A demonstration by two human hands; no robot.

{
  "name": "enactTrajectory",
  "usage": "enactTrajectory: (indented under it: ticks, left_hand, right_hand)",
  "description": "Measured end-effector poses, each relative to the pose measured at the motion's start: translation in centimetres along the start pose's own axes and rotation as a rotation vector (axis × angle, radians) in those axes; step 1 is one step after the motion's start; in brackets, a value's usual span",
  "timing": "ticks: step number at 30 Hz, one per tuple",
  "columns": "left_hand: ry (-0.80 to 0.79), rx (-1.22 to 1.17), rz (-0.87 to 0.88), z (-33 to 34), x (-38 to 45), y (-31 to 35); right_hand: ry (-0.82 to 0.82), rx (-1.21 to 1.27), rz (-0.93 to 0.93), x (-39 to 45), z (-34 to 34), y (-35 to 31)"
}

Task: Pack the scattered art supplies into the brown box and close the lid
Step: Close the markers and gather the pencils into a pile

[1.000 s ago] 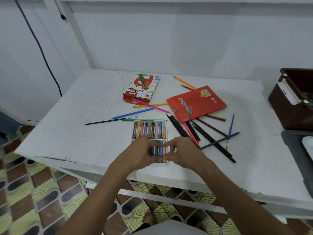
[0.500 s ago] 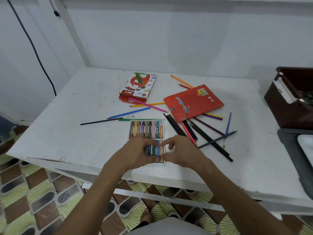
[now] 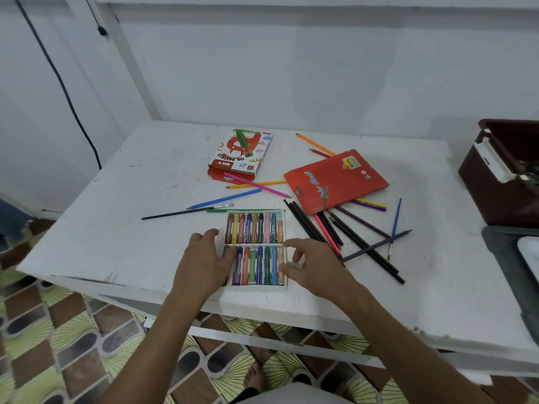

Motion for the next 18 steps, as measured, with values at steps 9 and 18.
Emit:
enactTrajectory:
  ticks: [9,18]
  left_hand:
    - [-0.215,-0.03,-0.099,-0.5,2.5,0.2]
    - [-0.33,-0.266,-0.147,0.0,3.4,0.0]
  right_hand:
    - [0.017,0.092,0.15,2.4,0.0,0.7]
    - [-0.023,0.092,0.241,5.4,-0.9,0.7]
Point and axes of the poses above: each hand's wrist, its own x-axis towards the middle knuckle, its own z-axis out of the palm, y = z × x, the point moved 7 cm from there along x, towards the middle knuckle, and after that the axes turned 5 degrees about -y, right-handed, at the moved point
